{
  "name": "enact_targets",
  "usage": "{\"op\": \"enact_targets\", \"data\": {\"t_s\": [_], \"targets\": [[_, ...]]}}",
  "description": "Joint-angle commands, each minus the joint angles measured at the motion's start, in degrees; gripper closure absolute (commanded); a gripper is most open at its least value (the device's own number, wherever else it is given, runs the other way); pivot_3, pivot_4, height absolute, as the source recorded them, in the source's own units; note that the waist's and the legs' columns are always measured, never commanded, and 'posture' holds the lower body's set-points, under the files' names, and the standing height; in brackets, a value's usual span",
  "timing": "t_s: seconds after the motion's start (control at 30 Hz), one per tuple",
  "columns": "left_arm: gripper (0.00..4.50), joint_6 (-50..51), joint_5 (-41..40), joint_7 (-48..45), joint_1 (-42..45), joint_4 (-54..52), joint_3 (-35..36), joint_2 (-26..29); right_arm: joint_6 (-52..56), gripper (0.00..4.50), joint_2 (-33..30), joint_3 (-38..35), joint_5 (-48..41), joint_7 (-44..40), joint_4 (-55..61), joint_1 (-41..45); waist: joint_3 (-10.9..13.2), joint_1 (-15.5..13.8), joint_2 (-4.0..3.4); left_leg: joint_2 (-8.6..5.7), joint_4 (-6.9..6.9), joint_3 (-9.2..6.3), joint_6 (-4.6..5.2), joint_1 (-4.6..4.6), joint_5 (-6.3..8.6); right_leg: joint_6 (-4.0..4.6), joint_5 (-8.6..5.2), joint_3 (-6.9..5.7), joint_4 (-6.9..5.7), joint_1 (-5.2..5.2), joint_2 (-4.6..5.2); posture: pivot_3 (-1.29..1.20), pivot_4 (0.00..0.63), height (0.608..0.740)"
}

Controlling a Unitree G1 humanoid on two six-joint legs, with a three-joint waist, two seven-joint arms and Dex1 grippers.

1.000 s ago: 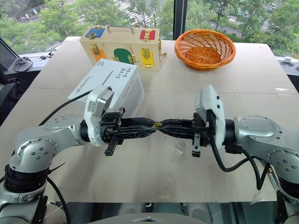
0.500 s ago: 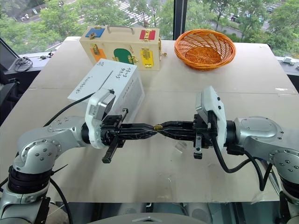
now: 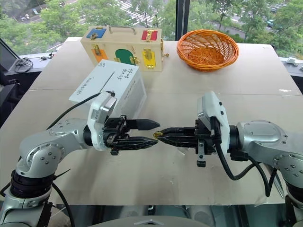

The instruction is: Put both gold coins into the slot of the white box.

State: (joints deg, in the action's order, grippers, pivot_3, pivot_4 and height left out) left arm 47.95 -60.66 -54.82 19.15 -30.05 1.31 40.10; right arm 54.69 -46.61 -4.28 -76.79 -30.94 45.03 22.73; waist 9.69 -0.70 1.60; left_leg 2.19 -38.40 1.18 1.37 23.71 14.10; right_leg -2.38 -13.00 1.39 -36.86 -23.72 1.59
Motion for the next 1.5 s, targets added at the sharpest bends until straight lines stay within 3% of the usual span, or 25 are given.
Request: {"op": "enact_targets", "data": {"t_s": [0.03, 0.13, 0.27, 0.7, 1.1, 1.13, 1.4, 1.5], "targets": [[1.83, -0.9, 0.0, -0.2, 0.5, -1.5, -0.4, -0.6, -1.5, 4.50, -0.7, -0.4, -1.5, 0.1, 1.8, -0.3, 0.0, 0.0, 0.00, 0.00, 0.00, 0.00, 0.00, 0.00, 0.00, 0.00, 0.00, 0.00, 0.00, 0.00, 0.00, 0.00, 0.150, 0.740], [2.62, -0.6, -0.4, 0.3, 1.2, -1.2, -0.5, -1.4, -1.6, 4.50, -0.9, -0.4, -1.8, 0.3, 2.0, -0.4, 0.0, 0.0, 0.00, 0.00, 0.00, -0.01, 0.00, 0.00, 0.00, 0.00, 0.00, 0.00, 0.00, 0.00, 0.00, 0.00, 0.150, 0.740], [4.48, 0.4, -2.6, 0.7, 2.1, -1.4, -0.2, -2.1, -2.0, 4.50, -1.4, -0.2, -2.2, 0.7, 2.1, -0.6, 0.0, 0.0, 0.00, 0.00, 0.00, 0.00, 0.00, 0.01, 0.00, 0.00, 0.00, 0.00, 0.00, 0.00, 0.00, 0.00, 0.150, 0.740], [4.48, 2.8, -7.2, 4.1, 3.9, -1.1, 0.7, -3.3, -2.8, 4.50, -3.3, 0.5, -3.3, 0.7, 2.4, -1.4, 0.0, 0.0, 0.00, -0.01, 0.00, -0.02, 0.00, 0.00, 0.00, -0.02, 0.01, 0.01, 0.00, 0.00, -0.01, 0.00, 0.150, 0.740], [4.48, 1.9, -5.4, 1.8, 2.0, -0.8, 1.2, -2.3, -3.9, 4.50, -3.0, 0.5, -6.8, 2.2, 1.4, -1.0, 0.0, 0.0, 0.00, -0.01, 0.00, -0.02, 0.00, 0.00, 0.00, 0.00, 0.00, 0.01, 0.00, 0.00, -0.01, 0.00, 0.150, 0.740], [4.50, 1.8, -5.4, 1.6, 1.9, -0.6, 1.3, -2.2, -4.0, 3.88, -3.0, 0.6, -8.0, 2.5, 1.5, -0.8, 0.0, 0.0, 0.00, -0.01, 0.00, -0.02, 0.00, 0.00, 0.00, 0.00, 0.00, 0.01, 0.00, 0.00, -0.01, 0.00, 0.150, 0.740], [4.50, 1.6, -5.6, 0.5, 1.6, -0.4, 2.4, -1.7, -5.0, 0.81, -3.6, 0.2, -9.2, 5.1, 1.5, 0.4, 0.0, 0.0, 0.00, 0.00, 0.00, -0.04, 0.00, 0.00, 0.00, 0.00, 0.00, 0.01, 0.00, 0.00, 0.00, 0.00, 0.150, 0.740], [4.50, 2.1, -7.6, 3.0, 1.4, -1.4, 5.2, -0.8, -6.0, 0.66, -3.8, -0.1, -2.8, 4.9, 0.8, 1.7, 0.0, 0.0, 0.00, 0.00, 0.00, -0.04, 0.00, 0.00, 0.00, 0.00, 0.00, 0.01, 0.00, 0.00, 0.00, 0.00, 0.150, 0.740]]}}
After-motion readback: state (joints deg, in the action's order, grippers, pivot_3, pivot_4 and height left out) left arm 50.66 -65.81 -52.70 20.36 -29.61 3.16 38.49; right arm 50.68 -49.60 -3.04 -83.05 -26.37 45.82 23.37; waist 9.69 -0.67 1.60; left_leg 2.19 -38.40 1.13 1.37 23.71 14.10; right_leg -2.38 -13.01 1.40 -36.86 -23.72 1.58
